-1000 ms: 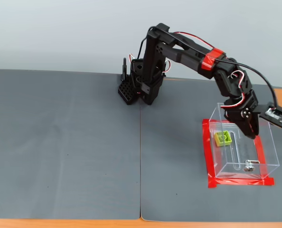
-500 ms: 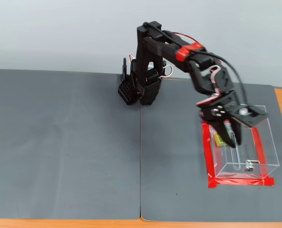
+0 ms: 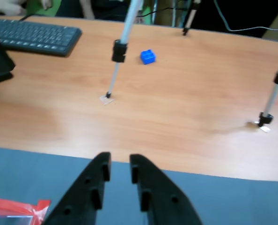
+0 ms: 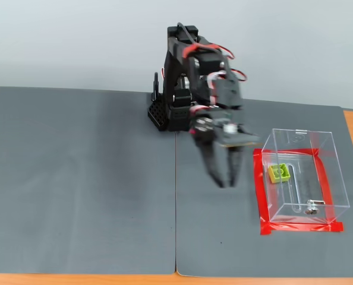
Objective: Pick the green lego block and place it into the transparent box
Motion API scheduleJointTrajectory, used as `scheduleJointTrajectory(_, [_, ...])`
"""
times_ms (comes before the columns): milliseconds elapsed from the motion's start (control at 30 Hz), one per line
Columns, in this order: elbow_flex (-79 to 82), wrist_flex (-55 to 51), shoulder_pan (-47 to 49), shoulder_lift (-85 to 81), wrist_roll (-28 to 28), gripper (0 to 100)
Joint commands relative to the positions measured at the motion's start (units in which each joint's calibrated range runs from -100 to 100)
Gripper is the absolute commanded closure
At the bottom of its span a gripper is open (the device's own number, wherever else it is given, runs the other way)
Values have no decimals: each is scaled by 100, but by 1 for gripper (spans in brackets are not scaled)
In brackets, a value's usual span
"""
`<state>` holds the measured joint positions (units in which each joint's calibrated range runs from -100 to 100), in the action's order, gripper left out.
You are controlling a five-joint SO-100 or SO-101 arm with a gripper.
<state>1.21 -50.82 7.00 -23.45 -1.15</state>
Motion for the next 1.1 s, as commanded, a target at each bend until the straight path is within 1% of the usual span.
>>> scheduleJointTrajectory(0, [227,4,-413,-618,3,95])
scheduleJointTrajectory(200, [1267,82,-801,-1729,3,95])
scheduleJointTrajectory(467, [2335,91,-816,-2950,50,95])
scheduleJointTrajectory(867, [4135,91,-286,-4603,8,95])
scheduleJointTrajectory(933, [4840,91,-323,-5366,8,95])
scheduleJointTrajectory(1067, [5510,91,-368,-6188,-2,95])
